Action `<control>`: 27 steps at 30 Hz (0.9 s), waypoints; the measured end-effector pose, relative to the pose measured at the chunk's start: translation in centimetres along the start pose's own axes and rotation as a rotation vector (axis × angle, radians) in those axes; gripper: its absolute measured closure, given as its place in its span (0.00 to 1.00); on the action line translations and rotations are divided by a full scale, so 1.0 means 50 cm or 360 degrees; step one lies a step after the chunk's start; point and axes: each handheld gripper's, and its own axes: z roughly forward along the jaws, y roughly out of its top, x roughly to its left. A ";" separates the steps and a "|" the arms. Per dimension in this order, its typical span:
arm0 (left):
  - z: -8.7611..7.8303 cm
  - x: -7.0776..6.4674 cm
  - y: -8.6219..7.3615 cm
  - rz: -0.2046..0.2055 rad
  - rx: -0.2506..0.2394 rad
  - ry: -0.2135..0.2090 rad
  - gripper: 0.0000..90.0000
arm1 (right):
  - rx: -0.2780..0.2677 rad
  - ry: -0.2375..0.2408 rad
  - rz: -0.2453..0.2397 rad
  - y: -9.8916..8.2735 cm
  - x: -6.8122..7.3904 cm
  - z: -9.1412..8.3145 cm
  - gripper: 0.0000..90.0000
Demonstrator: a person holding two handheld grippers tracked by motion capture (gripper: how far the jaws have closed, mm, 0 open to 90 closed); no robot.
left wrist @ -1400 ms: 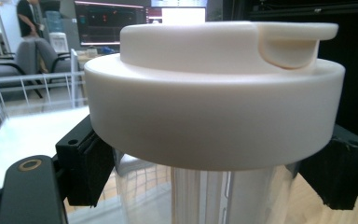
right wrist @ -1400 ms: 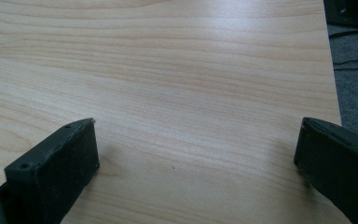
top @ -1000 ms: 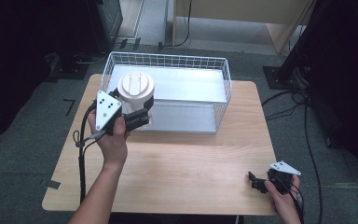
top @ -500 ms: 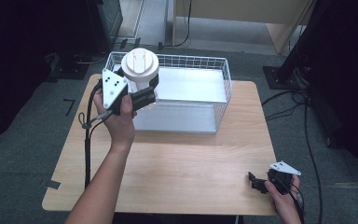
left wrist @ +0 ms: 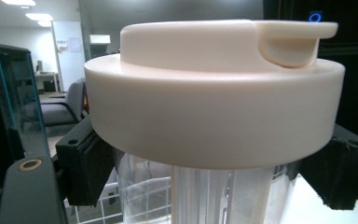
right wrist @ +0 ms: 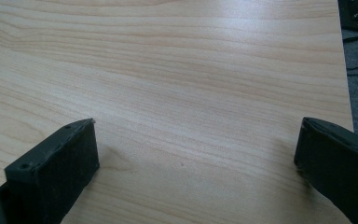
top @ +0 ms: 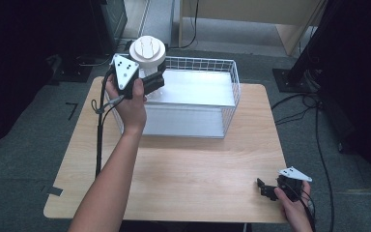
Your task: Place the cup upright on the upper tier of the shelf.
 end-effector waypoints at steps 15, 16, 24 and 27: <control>0.054 0.009 -0.023 0.0031 0.0060 0.0014 0.17 | -0.0004 0.0011 -0.0001 0.000 -0.001 -0.001 0.00; 0.054 0.009 -0.023 0.0031 0.0060 0.0014 0.17 | -0.0004 0.0011 -0.0001 0.000 -0.001 -0.001 0.00; 0.057 0.020 -0.022 0.0003 0.0067 -0.0071 0.00 | -0.0005 0.0031 -0.0005 -0.001 -0.002 -0.002 0.00; 0.058 0.028 -0.024 -0.0021 0.0067 -0.0073 0.00 | -0.0004 0.0037 -0.0004 -0.001 -0.002 -0.003 0.00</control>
